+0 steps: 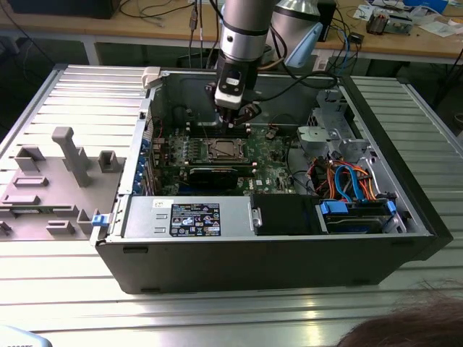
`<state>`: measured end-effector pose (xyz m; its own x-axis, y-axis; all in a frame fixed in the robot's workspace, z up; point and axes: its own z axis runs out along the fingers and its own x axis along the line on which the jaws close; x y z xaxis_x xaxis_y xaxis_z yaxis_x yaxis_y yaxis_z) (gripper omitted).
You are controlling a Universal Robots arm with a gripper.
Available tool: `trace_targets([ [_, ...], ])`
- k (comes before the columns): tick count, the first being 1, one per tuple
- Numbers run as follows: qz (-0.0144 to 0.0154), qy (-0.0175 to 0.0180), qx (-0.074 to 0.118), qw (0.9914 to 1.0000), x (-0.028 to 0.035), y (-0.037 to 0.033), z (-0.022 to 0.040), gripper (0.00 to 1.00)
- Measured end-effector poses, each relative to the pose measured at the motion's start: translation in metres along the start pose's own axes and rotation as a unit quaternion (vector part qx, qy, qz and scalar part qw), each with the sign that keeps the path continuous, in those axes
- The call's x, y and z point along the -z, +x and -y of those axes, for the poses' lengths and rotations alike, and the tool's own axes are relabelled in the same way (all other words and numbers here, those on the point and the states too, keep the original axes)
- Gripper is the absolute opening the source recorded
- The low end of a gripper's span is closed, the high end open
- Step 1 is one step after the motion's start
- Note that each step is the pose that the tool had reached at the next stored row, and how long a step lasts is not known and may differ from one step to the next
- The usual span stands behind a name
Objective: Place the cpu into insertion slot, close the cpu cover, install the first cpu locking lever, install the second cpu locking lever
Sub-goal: 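Install the first cpu locking lever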
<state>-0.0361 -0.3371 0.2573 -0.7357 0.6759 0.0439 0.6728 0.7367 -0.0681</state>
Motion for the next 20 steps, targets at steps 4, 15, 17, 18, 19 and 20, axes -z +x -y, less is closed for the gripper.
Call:
trace_targets([
  [4, 0.0006, 0.0004, 0.009, 0.99996, 0.0000, 0.0000, 0.0000, 0.11],
  [15, 0.0022, 0.0014, 0.031, 0.99950, 0.0000, 0.0000, 0.0000, 0.11],
  [17, 0.0024, 0.0015, 0.034, 0.99941, 0.0000, 0.0000, 0.0000, 0.11],
  [18, 0.0025, 0.0016, 0.036, 0.99934, 0.0000, 0.0000, 0.0000, 0.11],
  [19, 0.0026, 0.0017, 0.037, 0.99929, 0.0000, 0.0000, 0.0000, 0.11],
  [20, 0.0027, 0.0017, 0.039, 0.99923, 0.0000, 0.0000, 0.0000, 0.11],
])
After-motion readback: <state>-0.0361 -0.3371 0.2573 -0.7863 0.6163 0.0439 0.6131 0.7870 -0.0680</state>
